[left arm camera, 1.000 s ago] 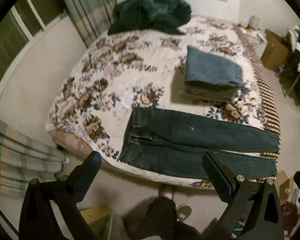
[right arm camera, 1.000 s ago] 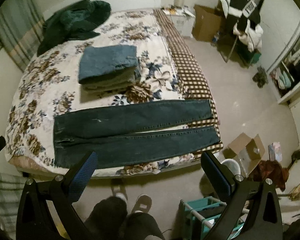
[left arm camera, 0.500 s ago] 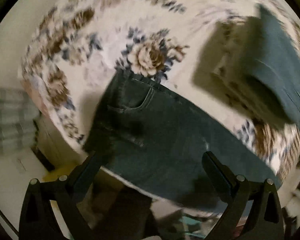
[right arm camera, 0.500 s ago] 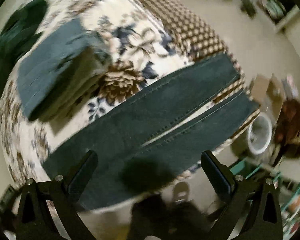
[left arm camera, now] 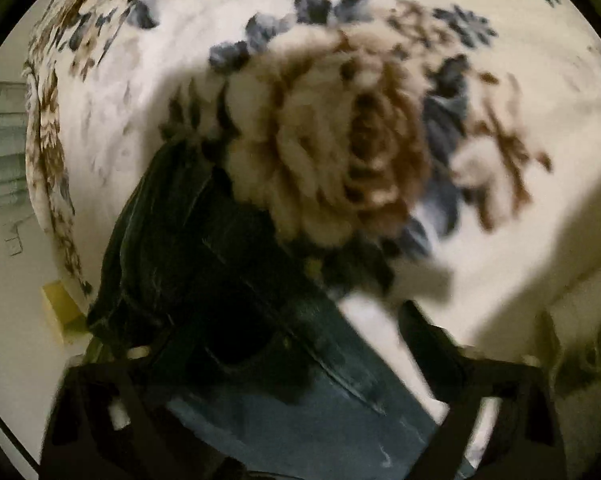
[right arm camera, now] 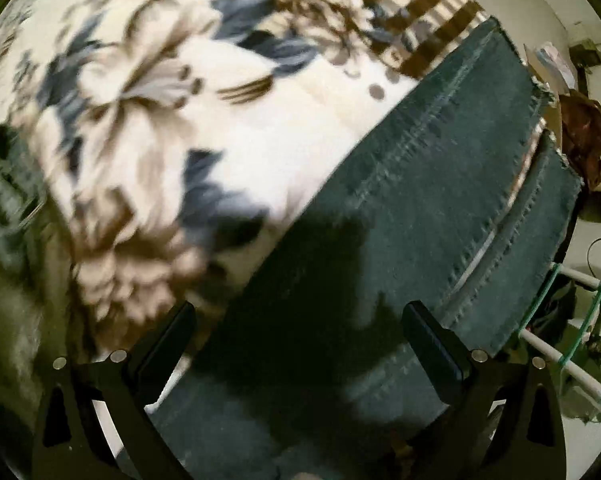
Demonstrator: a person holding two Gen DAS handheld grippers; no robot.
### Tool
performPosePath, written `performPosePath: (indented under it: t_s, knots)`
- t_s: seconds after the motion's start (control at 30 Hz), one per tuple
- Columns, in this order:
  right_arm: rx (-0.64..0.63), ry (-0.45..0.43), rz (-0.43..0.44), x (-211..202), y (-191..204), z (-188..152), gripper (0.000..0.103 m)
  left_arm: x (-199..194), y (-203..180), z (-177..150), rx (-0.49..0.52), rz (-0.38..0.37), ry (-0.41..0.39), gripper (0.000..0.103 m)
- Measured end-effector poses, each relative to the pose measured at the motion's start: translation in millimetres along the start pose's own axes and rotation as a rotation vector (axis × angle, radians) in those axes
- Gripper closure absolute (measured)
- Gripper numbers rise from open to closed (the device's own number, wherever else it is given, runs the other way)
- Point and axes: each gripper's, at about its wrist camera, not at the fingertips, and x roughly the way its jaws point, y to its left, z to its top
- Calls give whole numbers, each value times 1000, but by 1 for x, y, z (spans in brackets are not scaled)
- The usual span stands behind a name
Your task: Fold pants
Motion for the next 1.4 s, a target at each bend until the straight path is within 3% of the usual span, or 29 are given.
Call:
performPosePath:
  t_s: [0.1,0.2,0.27,0.3,0.33,0.37,0.53,0.67,0.8,0.97,1.1,1.23,1.3,1.4]
  knots:
    - [10,16,-6,16,2,8,6,2,4,-4,28,-7,-54,72]
    - [11,34,2,28,4,10,32,-8,17,-18,57,-58,-128,84]
    - [3,28,22,30,3,9,62,-14,30,-27,54,-105,-161,87]
    - [-5,16,32,28,1,7,69,-22,36,-33,56,-133,-181,88]
    - [-14,4,56,23,0,3,84,-31,43,-41,61,-160,-205,88]
    - [-25,-4,77,18,0,-1,89,-37,48,-45,66,-178,-221,89]
    - [-81,-69,132,-16,-15,-33,93,-71,98,-83,85,-281,-300,89]
    - [-126,-98,187,-39,-47,-67,94,-83,143,-122,80,-344,-302,89]
    - [-151,-105,197,-37,-106,-91,95,-46,182,-150,48,-346,-262,89]
    - [-187,-89,144,0,-188,-124,95,36,218,-171,-4,-294,-169,89]
    - [-207,-74,97,48,-211,-138,95,82,215,-167,-28,-283,-159,89]
    - [-238,-82,93,66,-210,-140,95,83,208,-164,-16,-289,-180,88]
    - [-229,-35,90,78,-211,-137,88,73,204,-170,8,-282,-201,86]
    - [-234,40,80,77,-214,-133,62,52,203,-181,42,-297,-239,82]
